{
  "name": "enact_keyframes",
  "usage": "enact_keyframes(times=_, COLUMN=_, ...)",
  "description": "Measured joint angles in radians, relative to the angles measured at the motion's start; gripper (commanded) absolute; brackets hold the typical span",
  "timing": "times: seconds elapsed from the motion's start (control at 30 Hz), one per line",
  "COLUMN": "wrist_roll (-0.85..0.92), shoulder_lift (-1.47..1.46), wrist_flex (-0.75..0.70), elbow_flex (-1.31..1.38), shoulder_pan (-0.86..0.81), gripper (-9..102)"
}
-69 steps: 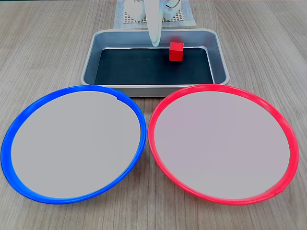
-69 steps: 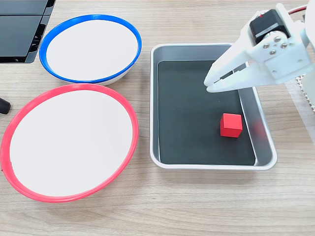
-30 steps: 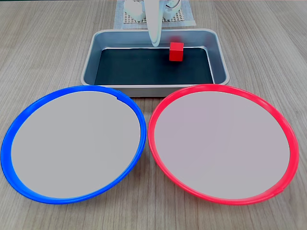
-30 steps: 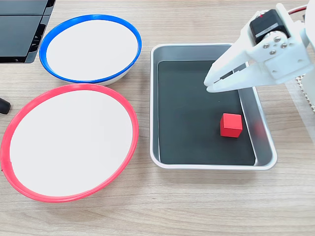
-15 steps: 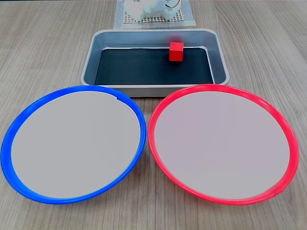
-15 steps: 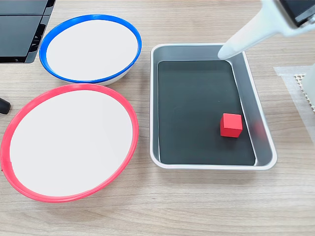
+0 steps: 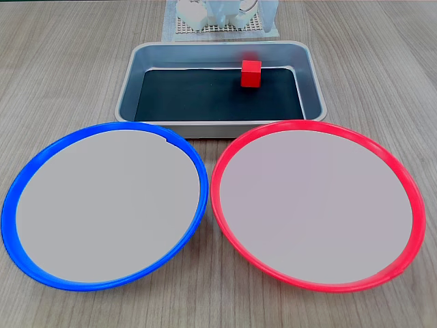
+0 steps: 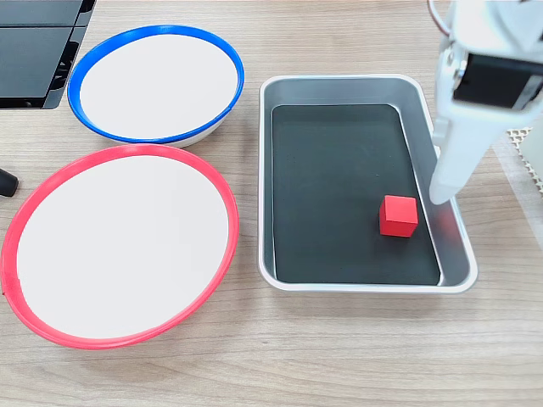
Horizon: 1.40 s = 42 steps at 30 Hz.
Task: Move a red block from tray to red dish
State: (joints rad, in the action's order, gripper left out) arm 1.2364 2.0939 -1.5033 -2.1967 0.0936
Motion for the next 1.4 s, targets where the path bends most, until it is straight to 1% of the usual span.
enact_keyframes(times=0.13, wrist_roll=0.077, shoulder_lift=-0.051, wrist_flex=0.064, elbow_flex=-0.034, shoulder_pan=-0.002, gripper=26)
enact_keyframes(times=0.17, wrist_roll=0.092, shoulder_lift=-0.067, wrist_flex=0.1, elbow_flex=-0.044, shoulder_pan=-0.002, gripper=26)
enact_keyframes(times=0.37, wrist_roll=0.118, shoulder_lift=-0.133, wrist_flex=0.27, elbow_flex=-0.086, shoulder_pan=-0.002, gripper=25)
enact_keyframes(times=0.57, wrist_roll=0.14, shoulder_lift=-0.166, wrist_flex=0.377, elbow_flex=-0.138, shoulder_pan=-0.002, gripper=22)
enact_keyframes(times=0.77, wrist_roll=0.152, shoulder_lift=-0.17, wrist_flex=0.39, elbow_flex=-0.166, shoulder_pan=0.006, gripper=13)
enact_keyframes(times=0.93, wrist_roll=0.164, shoulder_lift=-0.17, wrist_flex=0.396, elbow_flex=-0.166, shoulder_pan=0.008, gripper=1)
enact_keyframes(times=1.03, wrist_roll=0.158, shoulder_lift=-0.17, wrist_flex=0.396, elbow_flex=-0.166, shoulder_pan=0.014, gripper=0)
enact_keyframes(times=1.1, wrist_roll=0.124, shoulder_lift=-0.169, wrist_flex=0.402, elbow_flex=-0.138, shoulder_pan=0.023, gripper=0)
enact_keyframes(times=1.13, wrist_roll=0.107, shoulder_lift=-0.169, wrist_flex=0.373, elbow_flex=-0.11, shoulder_pan=0.029, gripper=0)
enact_keyframes(times=1.23, wrist_roll=0.018, shoulder_lift=-0.167, wrist_flex=0.344, elbow_flex=0.0, shoulder_pan=0.054, gripper=0)
enact_keyframes(times=1.33, wrist_roll=-0.126, shoulder_lift=-0.184, wrist_flex=0.318, elbow_flex=0.181, shoulder_pan=0.077, gripper=0)
enact_keyframes(times=1.4, wrist_roll=-0.192, shoulder_lift=-0.23, wrist_flex=0.308, elbow_flex=0.321, shoulder_pan=0.077, gripper=0)
